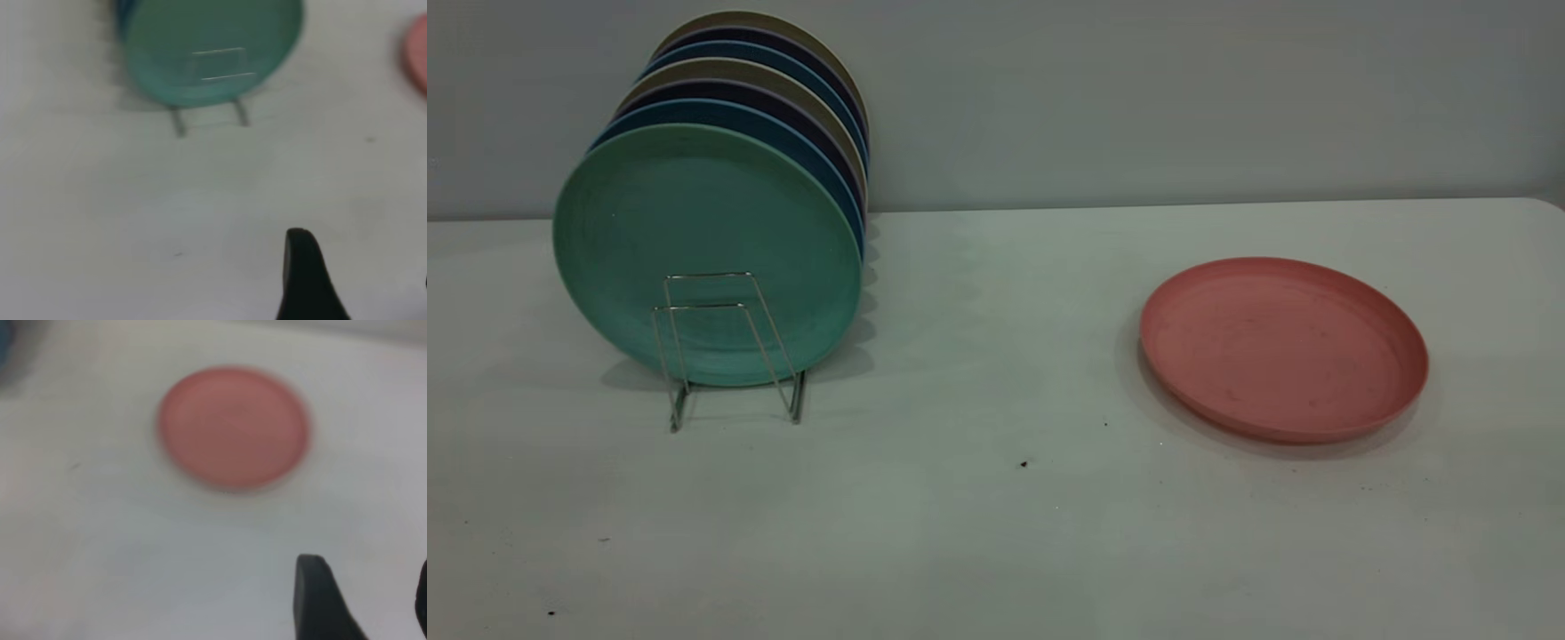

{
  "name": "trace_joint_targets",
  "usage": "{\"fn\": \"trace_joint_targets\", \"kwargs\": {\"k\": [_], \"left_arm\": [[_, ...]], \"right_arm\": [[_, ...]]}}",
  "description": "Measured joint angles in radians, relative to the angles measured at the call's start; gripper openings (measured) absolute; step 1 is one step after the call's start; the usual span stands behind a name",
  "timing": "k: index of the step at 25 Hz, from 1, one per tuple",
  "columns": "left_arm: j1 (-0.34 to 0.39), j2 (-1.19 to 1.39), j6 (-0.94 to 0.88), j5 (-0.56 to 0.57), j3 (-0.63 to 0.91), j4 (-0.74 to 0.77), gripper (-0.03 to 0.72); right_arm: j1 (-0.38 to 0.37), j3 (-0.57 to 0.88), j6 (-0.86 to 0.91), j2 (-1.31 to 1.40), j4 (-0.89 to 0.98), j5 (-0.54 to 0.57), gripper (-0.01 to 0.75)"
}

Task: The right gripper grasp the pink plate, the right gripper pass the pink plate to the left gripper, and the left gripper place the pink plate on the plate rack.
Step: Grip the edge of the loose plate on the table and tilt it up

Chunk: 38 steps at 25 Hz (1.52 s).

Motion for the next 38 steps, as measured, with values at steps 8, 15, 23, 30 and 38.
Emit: {"fn": "trace_joint_targets", "kwargs": {"k": [8, 15, 23, 30, 38], "left_arm": [[0.0, 0.356, 0.446, -0.106, -0.002, -0.445, 0.46], [0.0, 0.594, 0.622, -0.114, -0.089, -0.629, 0.46], [0.0, 0.714, 0.621, -0.095, -0.157, -0.638, 0.46], [0.0, 0.715, 0.663, -0.111, -0.157, -0.635, 0.46], [0.0, 0.715, 0.665, -0.113, -0.157, -0.659, 0.46]], "right_arm": [[0.0, -0.083, -0.376, 0.456, 0.434, -0.081, 0.365], [0.0, -0.26, -0.519, 0.819, 0.575, -0.089, 0.365], [-0.171, -0.469, -0.63, 1.154, 0.638, 0.059, 0.365], [-0.335, -0.621, -0.729, 1.413, 0.76, 0.152, 0.365], [-0.34, -0.81, -0.732, 1.683, 0.773, 0.148, 0.365]]}}
